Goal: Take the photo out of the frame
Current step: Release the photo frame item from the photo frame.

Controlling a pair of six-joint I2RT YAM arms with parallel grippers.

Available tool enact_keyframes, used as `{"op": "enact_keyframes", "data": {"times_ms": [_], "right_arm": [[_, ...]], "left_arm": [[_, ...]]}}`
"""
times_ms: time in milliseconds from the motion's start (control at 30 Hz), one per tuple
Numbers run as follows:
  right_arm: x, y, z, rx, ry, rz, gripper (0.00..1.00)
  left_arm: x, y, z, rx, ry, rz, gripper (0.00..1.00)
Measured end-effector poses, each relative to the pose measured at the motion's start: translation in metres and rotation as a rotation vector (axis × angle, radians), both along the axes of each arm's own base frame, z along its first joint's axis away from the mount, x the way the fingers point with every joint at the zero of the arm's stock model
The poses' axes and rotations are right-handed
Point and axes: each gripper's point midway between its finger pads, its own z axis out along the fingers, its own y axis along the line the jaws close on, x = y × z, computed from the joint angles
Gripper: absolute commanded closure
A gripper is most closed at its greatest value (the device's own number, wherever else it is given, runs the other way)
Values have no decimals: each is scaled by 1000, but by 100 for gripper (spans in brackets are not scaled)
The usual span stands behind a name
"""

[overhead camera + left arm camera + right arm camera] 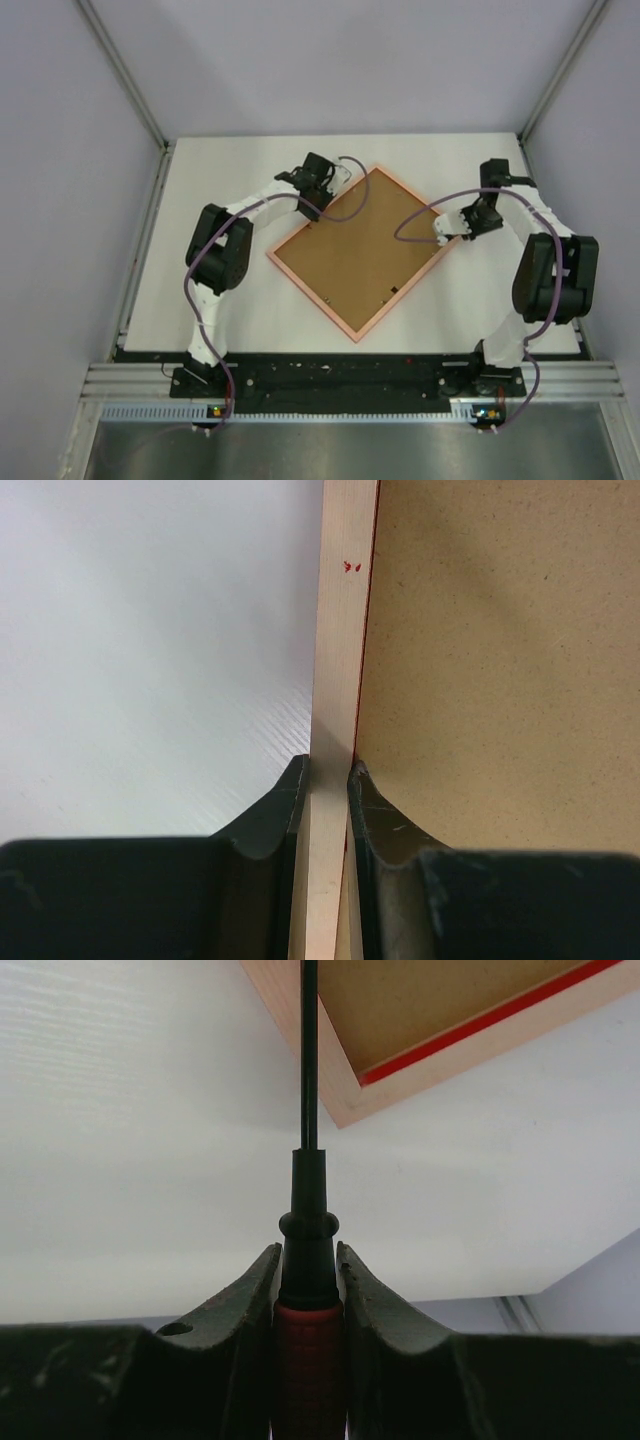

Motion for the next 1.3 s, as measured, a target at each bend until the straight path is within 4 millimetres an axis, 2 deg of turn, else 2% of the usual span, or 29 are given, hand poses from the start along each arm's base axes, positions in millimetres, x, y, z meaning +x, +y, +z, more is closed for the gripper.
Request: {"op": "enact_keyframes", "data": {"times_ms": [267,800,1033,1300], "right_arm": [[-6,30,-5,56,1,66,100],[-5,31,-7,41,7,73,100],[1,43,-3,33,-1,107,100],[1,52,-4,30,0,130,100]], "left_arm": [[3,7,1,5,5,15,100],[9,10,7,12,-11,4,100],[26,13,22,15,-57,-5,100],[30,16,19,24,-53,-9,100]]}}
